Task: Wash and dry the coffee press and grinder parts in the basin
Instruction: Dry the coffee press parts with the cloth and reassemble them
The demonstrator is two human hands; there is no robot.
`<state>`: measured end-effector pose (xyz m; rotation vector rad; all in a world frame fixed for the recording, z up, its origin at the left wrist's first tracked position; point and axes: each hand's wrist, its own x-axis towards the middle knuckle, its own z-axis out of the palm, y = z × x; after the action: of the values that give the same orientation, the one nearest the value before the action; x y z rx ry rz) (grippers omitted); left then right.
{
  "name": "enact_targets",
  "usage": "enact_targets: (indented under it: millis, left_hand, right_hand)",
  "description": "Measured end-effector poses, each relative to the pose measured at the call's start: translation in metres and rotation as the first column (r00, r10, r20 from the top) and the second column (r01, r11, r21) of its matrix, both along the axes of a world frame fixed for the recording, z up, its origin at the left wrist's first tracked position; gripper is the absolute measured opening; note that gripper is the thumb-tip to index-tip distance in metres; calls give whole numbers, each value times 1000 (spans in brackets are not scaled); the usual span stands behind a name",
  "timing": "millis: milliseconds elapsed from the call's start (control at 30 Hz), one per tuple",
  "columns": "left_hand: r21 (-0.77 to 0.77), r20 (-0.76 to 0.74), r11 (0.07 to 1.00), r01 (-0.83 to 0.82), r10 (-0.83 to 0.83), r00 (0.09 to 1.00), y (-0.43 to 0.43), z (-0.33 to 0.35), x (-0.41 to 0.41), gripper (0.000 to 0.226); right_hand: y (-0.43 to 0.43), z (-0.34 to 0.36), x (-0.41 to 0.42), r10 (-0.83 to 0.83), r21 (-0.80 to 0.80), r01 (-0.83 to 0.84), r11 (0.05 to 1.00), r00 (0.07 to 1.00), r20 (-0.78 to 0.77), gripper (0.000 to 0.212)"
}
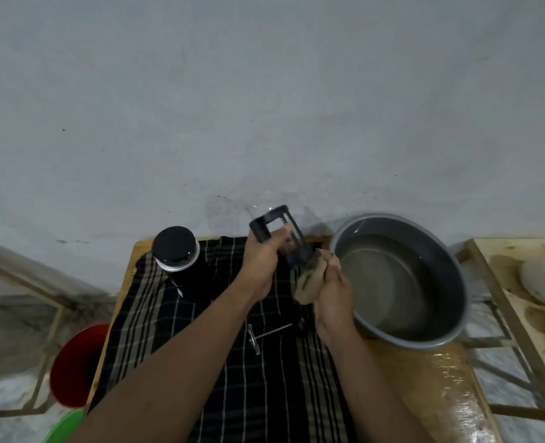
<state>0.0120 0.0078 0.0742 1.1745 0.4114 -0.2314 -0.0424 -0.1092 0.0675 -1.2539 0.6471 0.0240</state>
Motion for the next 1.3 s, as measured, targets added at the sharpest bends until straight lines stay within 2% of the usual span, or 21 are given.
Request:
enact_targets:
  millis: [33,100,233,333,400,533,667,700,733,767,800,833,900,933,967,1000,1067,1100,1200,1233,1300]
  left_hand:
    - [104,48,994,41,-47,998,-3,-1,-3,64]
    - [237,119,970,62,-92,989,-6,-5,-9,57]
    - [280,257,960,21,-96,962,-2,-1,-6,58]
    - [299,297,953,55,-148,943,0,-1,-2,60]
    - [282,275,958,44,-124,953,0,-8,-6,63]
    - [431,267,900,66,-197,943,3,-21,-13,79]
    - [655,283,741,148,-422,861,14,-32,-25,92]
    - [689,256,703,174,-461,849,15,-33,-28,93]
    - [703,247,686,187,-482,841,15,-34,-31,93]
    - [710,242,677,192,-491,837,15,-34,-32,92]
    - [716,254,673,186,-499,828,16,-36,-33,91]
    - [730,256,657,186,-516,818,18,-36,-34,90]
    - [767,248,617,177,-539,805,25,-41,-36,90]
    - [781,243,601,168,-541,805,28,-43,-36,91]
    - [797,233,582,163,-545,805,31,-44,-37,92]
    - [810,232,566,154,-551,802,34,-47,-37,92]
    - [824,247,549,141,-571,783,37,-47,-37,92]
    - [835,260,535,130,-592,763,37,-46,-36,91]
    - [912,265,403,75,-720,641,28,-42,-32,95]
    - [930,247,362,66,-747,617,24,-41,-31,97]
    - [934,240,350,70,-761,603,25,-42,-29,98]
  right_hand:
    - [4,2,3,-15,224,24,974,999,-41,55]
    - [11,6,10,8,382,15,924,998,-60,56]
    - [16,14,8,50,241,-18,970,991,-127,25]
    - [11,7,5,58,-88,-69,994,990,-128,21]
    - [7,15,7,8,-220,-33,975,993,-114,24]
    - [-7,46,19,-187,-178,190,965,982,33,26]
    - [-16,85,38,-195,184,143,972,933,303,15]
    - [-15,85,43,-133,158,87,984,941,312,18]
    - [-14,80,46,-14,10,12,1000,951,309,20]
    - [-13,76,45,146,-243,-74,967,946,291,19]
    - [-13,69,42,317,-523,-153,839,918,240,15]
    - [-15,61,38,452,-738,-193,647,876,167,10]
    - [-22,54,31,591,-929,-244,278,806,-35,10]
    - [-26,55,28,607,-946,-289,147,782,-144,22]
    - [-30,59,25,618,-932,-351,97,755,-220,33]
    - [-32,65,22,646,-902,-414,124,724,-243,39]
    - [-36,70,20,697,-814,-501,294,695,-177,34]
    - [-34,70,19,720,-781,-543,309,670,-181,32]
    - [-25,59,19,787,-736,-671,89,501,-361,41]
    - [-24,55,19,795,-718,-692,74,476,-377,40]
    - [-26,54,18,813,-700,-680,219,524,-255,34]
